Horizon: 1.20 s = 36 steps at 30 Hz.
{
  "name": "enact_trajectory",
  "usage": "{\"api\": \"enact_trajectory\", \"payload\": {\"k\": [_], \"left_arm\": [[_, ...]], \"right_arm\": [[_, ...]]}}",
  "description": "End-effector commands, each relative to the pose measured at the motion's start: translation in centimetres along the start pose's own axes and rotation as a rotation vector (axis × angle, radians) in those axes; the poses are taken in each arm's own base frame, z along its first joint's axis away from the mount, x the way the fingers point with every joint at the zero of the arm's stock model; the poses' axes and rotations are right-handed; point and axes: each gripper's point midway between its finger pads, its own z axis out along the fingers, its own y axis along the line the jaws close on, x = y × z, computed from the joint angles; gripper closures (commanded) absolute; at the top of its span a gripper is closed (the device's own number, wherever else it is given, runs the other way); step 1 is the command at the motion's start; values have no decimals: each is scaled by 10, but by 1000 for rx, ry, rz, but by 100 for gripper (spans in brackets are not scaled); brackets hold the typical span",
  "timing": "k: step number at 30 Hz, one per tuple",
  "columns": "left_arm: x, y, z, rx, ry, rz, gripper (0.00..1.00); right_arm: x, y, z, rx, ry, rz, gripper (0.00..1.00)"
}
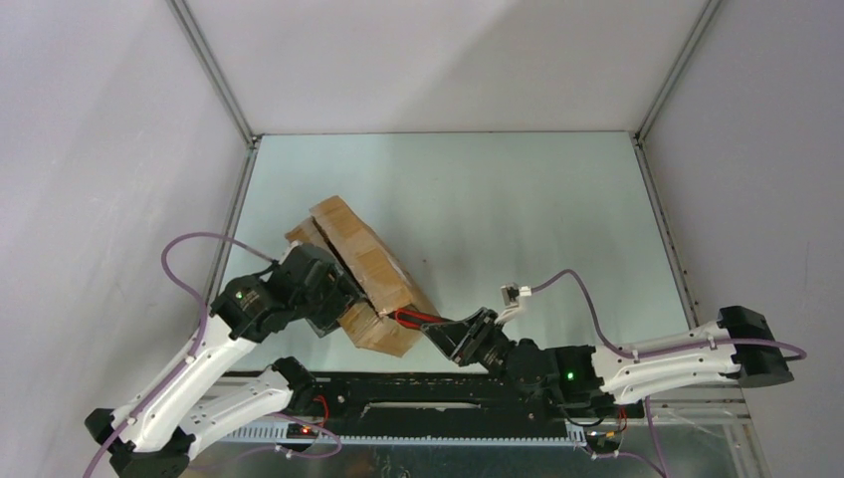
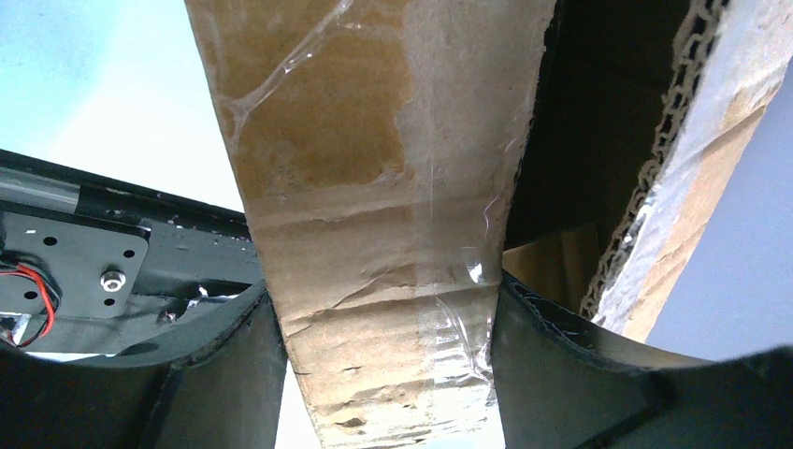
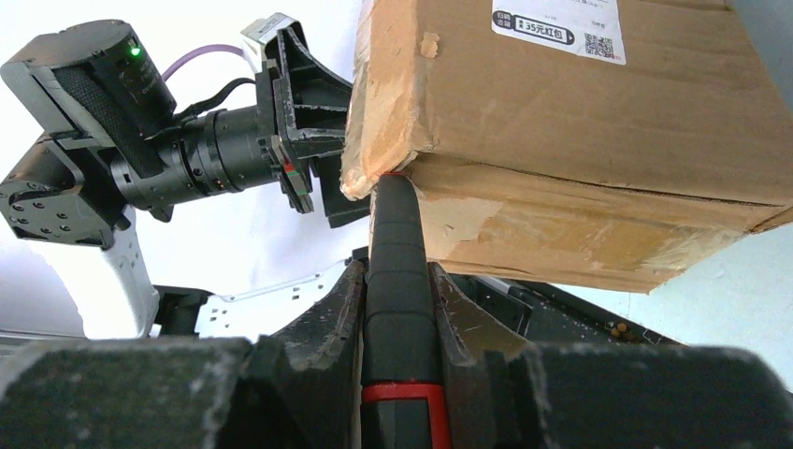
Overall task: Unpack the express box
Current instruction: Cut the express box at the center of the board.
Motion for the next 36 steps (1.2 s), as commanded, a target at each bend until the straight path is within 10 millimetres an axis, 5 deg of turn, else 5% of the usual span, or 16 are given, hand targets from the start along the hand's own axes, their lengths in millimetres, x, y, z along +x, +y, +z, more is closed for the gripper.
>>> {"api": "enact_trajectory", "payload": {"k": [1,16,22,31,36], "left_arm": [[8,-30,-12,127,54,-13,31],[-6,-37,-23,195,-16,-78,40],[-6,-40,-22,203,-15,-88,43],[-3,-39,-18,188,-3,-77,44],[-5,-43,-20,210,-10,-85,44]], "right_arm": [[3,-43,6,109,-23,-153,100],[5,-38,-17,40,42,-139,100],[18,-24,-14,-18,100,-107,100],[8,-16,-15,-9,61,-75,100],[15,-27,-14,51,67,-102,100]]}}
